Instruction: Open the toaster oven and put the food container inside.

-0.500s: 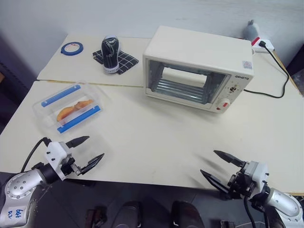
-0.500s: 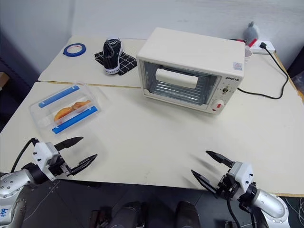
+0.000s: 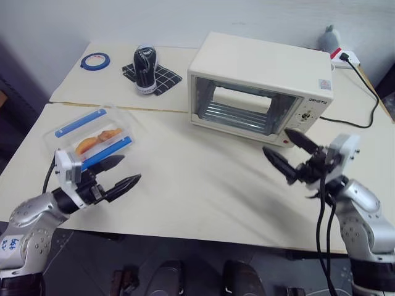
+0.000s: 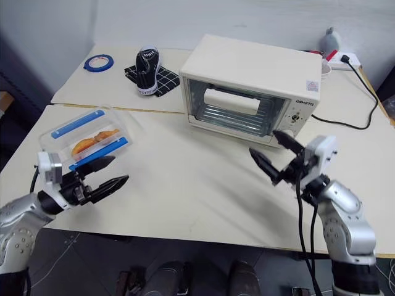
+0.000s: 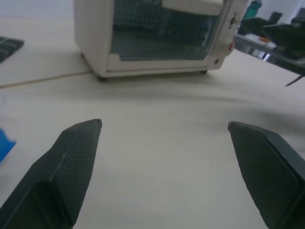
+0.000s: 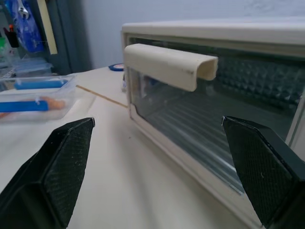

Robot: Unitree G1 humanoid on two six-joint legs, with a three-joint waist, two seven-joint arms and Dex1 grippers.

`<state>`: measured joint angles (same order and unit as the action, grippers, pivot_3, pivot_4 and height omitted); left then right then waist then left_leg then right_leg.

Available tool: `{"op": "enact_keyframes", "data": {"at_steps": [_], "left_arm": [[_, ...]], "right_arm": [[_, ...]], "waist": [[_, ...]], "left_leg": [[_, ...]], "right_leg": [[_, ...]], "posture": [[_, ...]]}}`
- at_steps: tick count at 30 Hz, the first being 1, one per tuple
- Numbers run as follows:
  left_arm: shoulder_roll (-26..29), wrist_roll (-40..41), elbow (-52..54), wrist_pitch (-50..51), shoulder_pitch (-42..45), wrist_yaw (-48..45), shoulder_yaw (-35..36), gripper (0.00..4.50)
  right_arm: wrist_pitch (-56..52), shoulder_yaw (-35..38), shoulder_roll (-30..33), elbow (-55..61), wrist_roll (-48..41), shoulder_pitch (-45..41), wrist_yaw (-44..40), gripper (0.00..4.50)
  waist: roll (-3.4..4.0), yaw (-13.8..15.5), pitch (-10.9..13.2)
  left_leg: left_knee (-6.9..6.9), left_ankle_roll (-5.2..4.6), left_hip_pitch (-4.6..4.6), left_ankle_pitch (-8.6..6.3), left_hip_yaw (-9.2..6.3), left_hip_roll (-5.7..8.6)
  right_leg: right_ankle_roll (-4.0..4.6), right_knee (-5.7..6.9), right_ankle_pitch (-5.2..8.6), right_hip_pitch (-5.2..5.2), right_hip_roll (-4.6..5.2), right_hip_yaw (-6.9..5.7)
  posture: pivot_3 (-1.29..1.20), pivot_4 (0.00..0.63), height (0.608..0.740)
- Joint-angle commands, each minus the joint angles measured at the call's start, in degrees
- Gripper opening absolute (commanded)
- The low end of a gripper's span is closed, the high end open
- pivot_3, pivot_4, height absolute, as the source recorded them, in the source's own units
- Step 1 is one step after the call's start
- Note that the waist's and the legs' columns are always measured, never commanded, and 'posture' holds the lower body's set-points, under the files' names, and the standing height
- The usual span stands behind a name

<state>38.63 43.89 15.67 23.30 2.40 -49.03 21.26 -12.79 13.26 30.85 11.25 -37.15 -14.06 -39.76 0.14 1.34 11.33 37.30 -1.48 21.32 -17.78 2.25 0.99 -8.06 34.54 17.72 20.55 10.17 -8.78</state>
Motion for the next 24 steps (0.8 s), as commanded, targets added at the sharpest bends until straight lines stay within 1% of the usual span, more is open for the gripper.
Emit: {"op": "enact_keyframes", "data": {"at_steps": [1, 8, 16, 19, 20, 24], "left_arm": [[-1.0, 2.4, 2.4, 0.4, 2.5, 0.3, -0.1, 4.5], [-1.8, 4.5, 2.8, 2.7, 5.9, 1.7, -0.1, 4.5], [-2.3, 3.6, 1.5, 2.6, 6.9, 1.1, -0.8, 4.5], [-2.4, 3.1, 0.7, 2.4, 7.4, 0.8, -1.2, 4.5], [-2.4, 2.9, 0.0, 2.3, 8.0, 0.7, -1.4, 4.5], [-2.2, 2.0, -4.3, 1.9, 12.6, -0.3, -2.5, 4.5]], "right_arm": [[-0.1, -0.7, -0.6, -2.8, 1.5, -4.7, 0.5, 4.46], [-0.4, -3.7, -2.8, -5.8, 3.4, -10.9, -0.8, 4.46], [0.3, -6.4, -5.0, -4.5, 4.5, -12.8, -2.5, 4.46], [0.6, -8.0, -3.9, -0.4, 4.3, -9.6, -6.2, 4.46], [0.4, -8.5, -2.9, 1.2, 4.2, -7.5, -7.8, 4.46], [5.1, -10.3, 1.2, 4.4, 7.9, 0.7, -14.6, 4.46]], "waist": [[0.0, -0.1, 0.0], [0.0, -0.4, 0.0], [0.0, -0.7, 0.0], [0.0, -0.8, 0.0], [0.0, -0.8, 0.0], [-0.01, -0.4, 0.0]], "left_leg": [[0.01, -0.01, 0.02, 0.0, 0.04, 0.01], [0.11, 0.01, -0.01, 0.02, 0.07, -0.14], [0.14, 0.03, 0.0, 0.01, 0.07, -0.17], [0.14, 0.03, 0.0, 0.01, 0.07, -0.16], [0.12, 0.04, 0.0, 0.01, 0.06, -0.18], [0.1, 0.07, 0.02, -0.01, 0.08, -0.22]], "right_leg": [[0.0, -0.04, 0.0, 0.0, 0.0, 0.0], [0.0, 0.08, 0.0, 0.0, -0.13, 0.04], [0.01, 0.09, 0.0, 0.01, -0.16, 0.07], [0.01, 0.09, 0.0, 0.02, -0.16, 0.07], [0.01, 0.09, 0.0, 0.02, -0.18, 0.06], [0.01, 0.01, 0.0, 0.02, -0.25, 0.07]], "posture": [[0.0, 0.15, 0.74], [0.0, 0.15, 0.74], [0.0, 0.15, 0.74], [0.0, 0.15, 0.74], [0.0, 0.15, 0.74], [0.0, 0.15, 0.74]]}}
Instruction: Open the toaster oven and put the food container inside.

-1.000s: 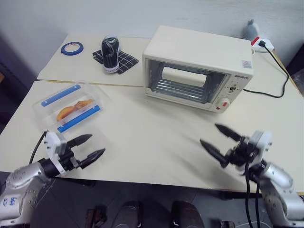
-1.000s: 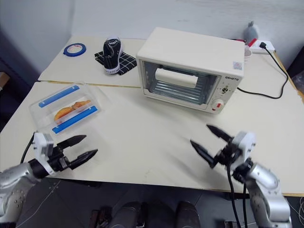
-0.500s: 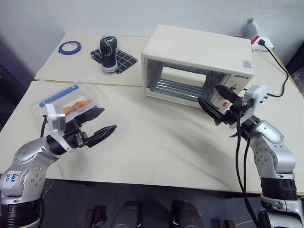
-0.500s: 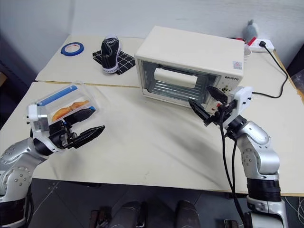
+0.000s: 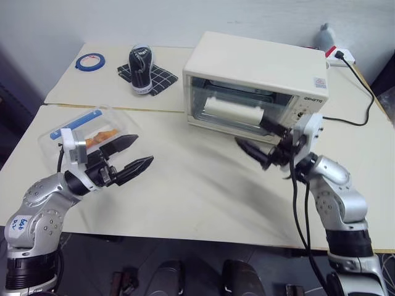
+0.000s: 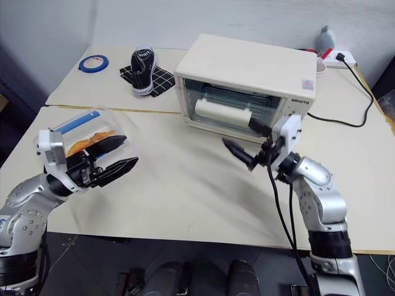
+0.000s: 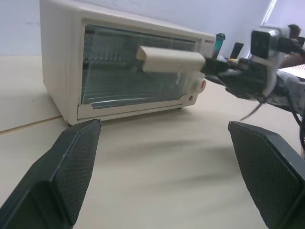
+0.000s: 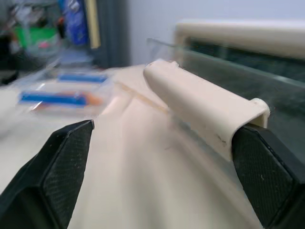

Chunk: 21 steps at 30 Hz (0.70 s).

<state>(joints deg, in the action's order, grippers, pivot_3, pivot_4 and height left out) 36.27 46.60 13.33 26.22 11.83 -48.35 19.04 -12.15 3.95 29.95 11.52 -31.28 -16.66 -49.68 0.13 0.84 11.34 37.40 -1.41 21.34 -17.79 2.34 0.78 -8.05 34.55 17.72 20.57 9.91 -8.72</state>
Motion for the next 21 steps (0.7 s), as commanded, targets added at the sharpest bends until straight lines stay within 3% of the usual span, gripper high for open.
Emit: {"op": "enact_keyframes", "data": {"at_steps": [1, 5, 14, 21], "left_arm": [[-0.1, -0.9, -3.6, -1.2, 5.3, -1.1, -0.6, 4.11], [-1.6, -2.6, -9.0, -2.4, 12.1, -0.7, -2.3, 2.94], [-12.8, -20.7, -34.4, -15.5, 34.4, 2.7, -14.2, 0.13], [-14.4, -26.6, -43.7, -21.1, 37.9, -1.5, -17.5, 0.02]], "right_arm": [[6.0, -1.1, 2.6, 4.2, 2.9, 5.1, -5.6, 4.5], [10.1, -1.5, 2.7, 3.4, 5.3, 7.8, -7.0, 4.5], [13.6, -1.7, 1.4, 1.3, 7.7, 7.2, -6.5, 4.5], [15.2, 0.8, 2.3, 3.8, 8.6, 12.5, -4.8, 4.5]], "waist": [[-0.01, 0.1, 0.0], [-0.05, 0.0, 0.0], [-0.23, 0.5, 0.1], [-0.28, 0.4, 0.1]], "left_leg": [[0.02, 0.0, 0.0, 0.0, 0.04, 0.01], [0.06, 0.0, -0.04, 0.0, 0.12, -0.03], [0.1, 0.06, 0.0, -0.01, 0.16, 0.13], [0.04, 0.07, 0.01, -0.01, 0.19, 0.07]], "right_leg": [[0.0, 0.01, 0.0, 0.01, 0.0, 0.03], [0.03, 0.1, -0.02, 0.02, -0.05, 0.11], [0.03, -0.03, -0.03, 0.02, -0.17, 0.1], [0.03, -0.05, -0.03, 0.06, -0.25, 0.08]], "posture": [[0.0, 0.15, 0.74], [0.0, 0.15, 0.74], [0.0, 0.15, 0.74], [0.0, 0.15, 0.74]]}}
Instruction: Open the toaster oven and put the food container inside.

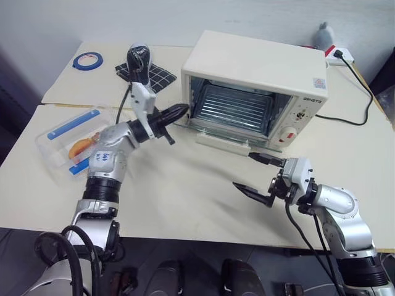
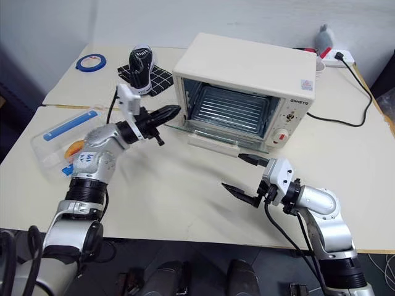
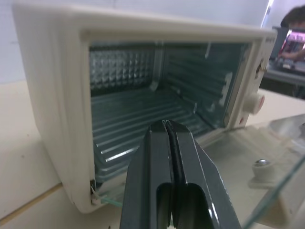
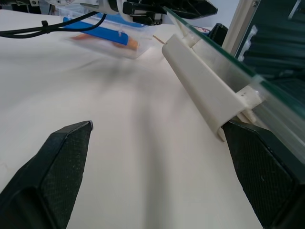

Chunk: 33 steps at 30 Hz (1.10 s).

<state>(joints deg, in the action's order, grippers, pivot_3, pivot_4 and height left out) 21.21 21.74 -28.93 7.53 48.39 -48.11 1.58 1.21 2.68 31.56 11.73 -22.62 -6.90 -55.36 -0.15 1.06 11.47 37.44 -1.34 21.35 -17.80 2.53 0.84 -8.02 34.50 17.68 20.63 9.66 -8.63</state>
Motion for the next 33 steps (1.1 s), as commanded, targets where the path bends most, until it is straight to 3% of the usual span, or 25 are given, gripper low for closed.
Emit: {"op": "enact_keyframes", "data": {"at_steps": [1, 10, 14, 18, 21, 24, 27, 30, 33], "left_arm": [[0.7, -2.2, -1.7, -2.8, 1.2, -2.5, -0.4, 0.02], [2.5, -9.4, 2.5, -4.2, -4.0, -6.1, -6.2, 0.02], [1.9, -12.1, 4.0, -4.2, -6.6, -3.8, -7.5, 0.02], [2.1, -10.4, 9.7, 1.1, -10.9, -2.0, -5.9, 0.02], [2.8, -5.8, 18.2, 5.2, -15.0, -0.7, -1.7, 0.59], [5.1, 0.5, 28.0, 7.2, -20.8, -1.4, 4.7, 1.5], [9.6, 8.8, 37.2, 10.8, -29.4, -3.4, 13.8, 2.41], [14.8, 11.1, 41.9, 12.8, -40.3, -4.1, 22.4, 3.3], [14.3, 15.4, 45.1, 14.5, -52.0, 0.1, 36.2, 4.29]], "right_arm": [[2.5, 3.3, 0.9, 4.4, 0.2, 5.2, 1.4, 4.5], [9.5, 17.6, 1.0, 7.9, -0.7, 30.1, 2.9, 4.5], [8.9, 20.7, 1.0, 8.1, -2.5, 30.3, 4.2, 4.5], [5.1, 19.6, 1.8, 9.5, -5.4, 25.0, 5.6, 4.5], [2.3, 16.5, 2.4, 10.9, -6.7, 20.5, 5.1, 4.5], [-0.7, 12.8, 2.2, 12.1, -8.5, 15.8, 4.6, 4.5], [-2.2, 9.4, 1.7, 12.1, -9.6, 11.3, 3.7, 4.5], [-2.2, 7.3, 0.3, 11.4, -10.8, 7.9, 2.9, 4.5], [-2.3, 4.3, -0.2, 10.4, -11.2, 5.0, 0.3, 4.5]], "waist": [[-0.03, 0.3, 0.0], [-0.06, 1.0, 0.0], [-0.09, 0.1, 0.0], [-0.09, 0.0, 0.0], [-0.08, -0.1, 0.0], [-0.09, 0.0, 0.1], [-0.09, -0.3, 0.1], [-0.06, -0.5, 0.1], [-0.06, -0.6, 0.1]], "left_leg": [[0.02, 0.0, 0.01, 0.0, -0.01, 0.0], [0.29, -0.04, 0.12, -0.05, -0.02, 0.03], [0.31, -0.06, 0.0, -0.03, -0.03, -0.14], [0.3, 0.05, -0.13, -0.09, 0.19, -0.54], [0.3, 0.05, -0.12, -0.09, 0.24, -0.56], [0.33, 0.06, -0.08, -0.1, 0.24, -0.6], [0.37, 0.08, -0.07, -0.12, 0.24, -0.61], [0.36, 0.1, -0.09, -0.16, 0.23, -0.63], [0.35, 0.05, -0.1, -0.21, 0.25, -0.62]], "right_leg": [[0.0, 0.0, 0.0, -0.01, 0.0, -0.01], [-0.02, 0.01, -0.02, -0.15, 0.05, -0.11], [0.11, 0.04, -0.2, -0.14, 0.0, 0.07], [0.15, 0.08, -0.22, -0.07, -0.22, 0.27], [0.15, 0.09, -0.22, -0.01, -0.23, 0.35], [0.16, 0.08, -0.22, 0.02, -0.24, 0.35], [0.17, 0.07, -0.21, 0.02, -0.23, 0.39], [0.18, 0.05, -0.2, 0.0, -0.23, 0.39], [0.18, 0.02, -0.2, 0.0, -0.23, 0.42]], "posture": [[0.0, 0.15, 0.74], [0.0, 0.15, 0.74], [0.0, 0.15, 0.74], [0.0, 0.15, 0.74], [0.0, 0.15, 0.74], [0.0, 0.15, 0.74], [0.0, 0.15, 0.74], [0.0, 0.15, 0.74], [0.0, 0.15, 0.74]]}}
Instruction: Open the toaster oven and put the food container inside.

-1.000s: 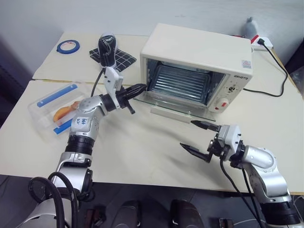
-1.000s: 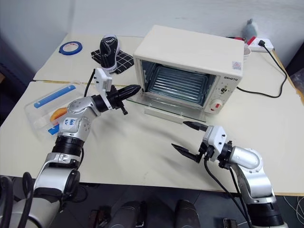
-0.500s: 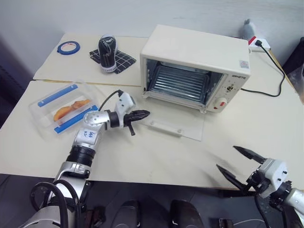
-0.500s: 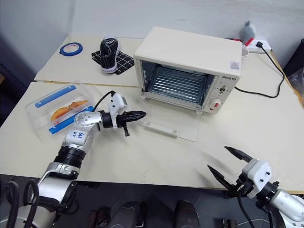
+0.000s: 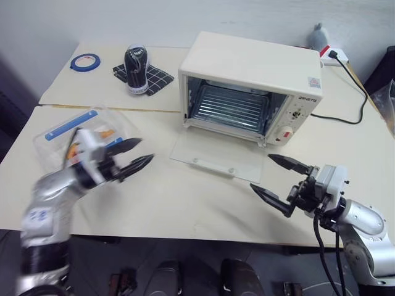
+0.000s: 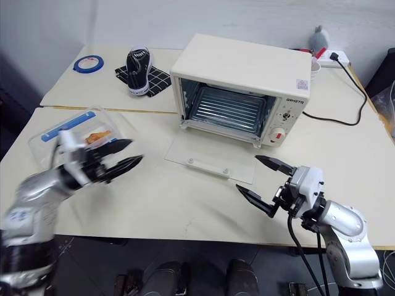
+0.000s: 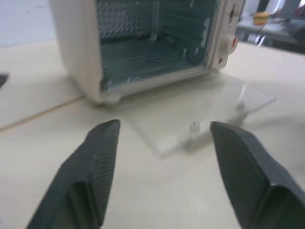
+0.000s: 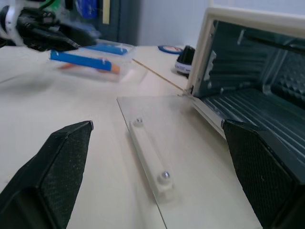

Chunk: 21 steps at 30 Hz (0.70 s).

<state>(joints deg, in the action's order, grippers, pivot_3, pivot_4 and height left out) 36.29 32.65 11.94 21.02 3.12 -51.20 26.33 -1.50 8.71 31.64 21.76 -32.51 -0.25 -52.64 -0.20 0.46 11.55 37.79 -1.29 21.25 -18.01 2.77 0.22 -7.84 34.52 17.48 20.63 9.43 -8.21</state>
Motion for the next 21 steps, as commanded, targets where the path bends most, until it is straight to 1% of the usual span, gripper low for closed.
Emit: {"op": "enact_keyframes", "data": {"at_steps": [1, 3, 5, 6, 8, 11, 13, 15, 17, 19, 21], "left_arm": [[-1.3, 5.9, 4.9, 1.6, -9.5, 4.5, 14.9, 4.48], [-2.9, 6.6, 4.0, 1.2, -16.5, 6.7, 22.8, 4.48], [-4.1, 5.7, 1.1, 0.2, -20.7, 9.6, 28.0, 4.48], [-4.2, 5.5, -0.2, -0.2, -21.6, 10.7, 29.5, 4.48], [-4.2, 7.5, -1.4, 2.3, -22.0, 14.3, 32.5, 4.48], [-3.5, 9.9, -0.2, 6.1, -21.2, 19.3, 34.0, 4.48], [-0.9, 11.7, -0.2, 10.3, -19.0, 22.5, 33.4, 4.48], [2.8, 11.7, -1.5, 15.6, -16.4, 26.2, 32.2, 4.48], [8.7, 14.8, -5.0, 26.0, -9.9, 31.7, 30.7, 4.48], [12.6, 16.8, -7.8, 33.7, -4.5, 35.4, 29.7, 4.48], [17.0, 15.7, -12.2, 40.8, 0.4, 38.3, 26.8, 4.48]], "right_arm": [[0.4, -2.4, -0.3, 0.0, -1.5, -2.3, -3.3, 4.5], [1.6, -4.0, -1.0, -1.2, -1.8, -4.1, -5.8, 4.5], [3.3, -5.9, -1.5, -2.5, -1.3, -5.8, -8.9, 4.5], [4.2, -6.5, -1.9, -3.0, -0.8, -6.5, -9.8, 4.5], [5.7, -8.2, -2.7, -4.2, 0.1, -7.7, -11.4, 4.5], [7.0, -9.6, -3.8, -5.4, 0.8, -8.4, -12.6, 4.5], [7.6, -9.8, -4.1, -5.8, 1.0, -8.1, -12.5, 4.5], [8.0, -9.6, -3.9, -5.9, 1.1, -7.5, -12.5, 4.5], [8.3, -9.1, -3.6, -6.3, 1.2, -7.1, -12.5, 4.5], [8.4, -8.8, -3.4, -6.7, 1.2, -7.0, -12.5, 4.5], [8.5, -8.7, -3.3, -6.9, 1.4, -7.1, -12.5, 4.5]], "waist": [[-0.02, -0.2, 0.0], [-0.08, -0.2, 0.0], [-0.09, -0.1, 0.0], [-0.09, 0.1, 0.0], [-0.12, 0.8, 0.0], [-0.15, 1.2, 0.0], [-0.18, 1.2, 0.0], [-0.22, 1.2, -0.1], [-0.23, 1.0, -0.1], [-0.25, 0.8, -0.1], [-0.23, 0.6, -0.1]], "left_leg": [[0.01, -0.03, 0.02, -0.04, 0.0, -0.01], [0.01, -0.06, 0.02, -0.11, -0.01, -0.02], [0.03, -0.06, 0.01, -0.16, -0.01, -0.02], [0.03, -0.07, 0.01, -0.18, 0.01, -0.01], [0.04, -0.06, 0.0, -0.23, 0.0, -0.01], [0.12, -0.04, 0.02, -0.31, -0.03, -0.01], [0.14, -0.06, 0.02, -0.36, -0.07, 0.0], [0.15, -0.04, 0.04, -0.36, -0.08, 0.0], [0.15, 0.01, 0.02, -0.36, -0.06, -0.02], [0.15, 0.03, 0.02, -0.35, -0.05, -0.02], [0.14, 0.02, -0.02, -0.36, 0.08, 0.0]], "right_leg": [[0.0, -0.02, 0.0, 0.01, 0.0, 0.0], [0.0, -0.08, 0.0, -0.02, 0.02, 0.07], [0.0, -0.11, 0.0, -0.03, 0.02, 0.17], [0.0, -0.12, 0.0, -0.03, 0.02, 0.22], [0.01, -0.12, 0.01, -0.02, 0.03, 0.27], [0.02, -0.18, 0.01, -0.04, 0.06, 0.4], [0.02, -0.13, 0.01, -0.06, 0.08, 0.41], [0.02, -0.02, 0.01, -0.02, 0.05, 0.45], [0.03, 0.0, 0.01, 0.0, -0.01, 0.45], [0.03, 0.09, 0.02, 0.05, -0.04, 0.43], [0.02, 0.13, 0.02, 0.09, -0.1, 0.44]], "posture": [[0.0, 0.15, 0.74], [0.0, 0.15, 0.74], [0.0, 0.15, 0.74], [0.0, 0.15, 0.74], [0.0, 0.15, 0.74], [0.0, 0.15, 0.74], [0.0, 0.15, 0.74], [0.0, 0.15, 0.74], [0.0, 0.15, 0.74], [0.0, 0.15, 0.74], [0.0, 0.15, 0.74]]}}
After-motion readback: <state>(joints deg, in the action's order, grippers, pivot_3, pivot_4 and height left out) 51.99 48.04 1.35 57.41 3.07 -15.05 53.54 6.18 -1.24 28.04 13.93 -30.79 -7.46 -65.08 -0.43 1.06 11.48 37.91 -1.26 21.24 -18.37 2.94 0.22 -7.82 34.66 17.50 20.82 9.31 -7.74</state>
